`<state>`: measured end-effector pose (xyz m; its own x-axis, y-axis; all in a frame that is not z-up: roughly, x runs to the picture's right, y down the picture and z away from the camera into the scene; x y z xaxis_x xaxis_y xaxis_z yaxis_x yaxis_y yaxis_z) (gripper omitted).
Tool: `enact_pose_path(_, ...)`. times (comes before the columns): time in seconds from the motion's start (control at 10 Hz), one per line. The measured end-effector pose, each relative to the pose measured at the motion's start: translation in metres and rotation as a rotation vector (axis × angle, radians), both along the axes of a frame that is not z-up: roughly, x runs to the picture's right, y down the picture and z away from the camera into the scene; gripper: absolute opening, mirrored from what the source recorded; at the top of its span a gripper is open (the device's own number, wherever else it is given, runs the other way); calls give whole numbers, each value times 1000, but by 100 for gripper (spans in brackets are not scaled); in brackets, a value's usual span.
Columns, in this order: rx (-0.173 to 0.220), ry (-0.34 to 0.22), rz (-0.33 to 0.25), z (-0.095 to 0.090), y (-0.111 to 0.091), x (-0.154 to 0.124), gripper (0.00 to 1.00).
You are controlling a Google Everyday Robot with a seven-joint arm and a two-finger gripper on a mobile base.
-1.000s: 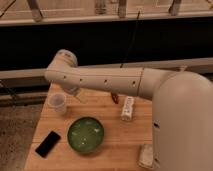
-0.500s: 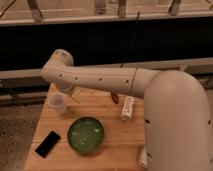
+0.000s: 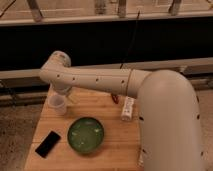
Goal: Pick up the ceramic cup
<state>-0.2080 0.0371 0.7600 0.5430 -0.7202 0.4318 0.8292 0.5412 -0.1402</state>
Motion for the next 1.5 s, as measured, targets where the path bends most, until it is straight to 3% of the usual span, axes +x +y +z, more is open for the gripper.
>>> enact_pose_path(0.7,-43,-58,-26,40,33,-12,80)
enact_pose_path(0.9,-53,-73,-55,48,38,-19,80)
enact_pose_path(1.2,-71,-71,-62,72,57,-26,80)
enact_pose_path(1.5,-81,-74,-65,78,61,-30,80)
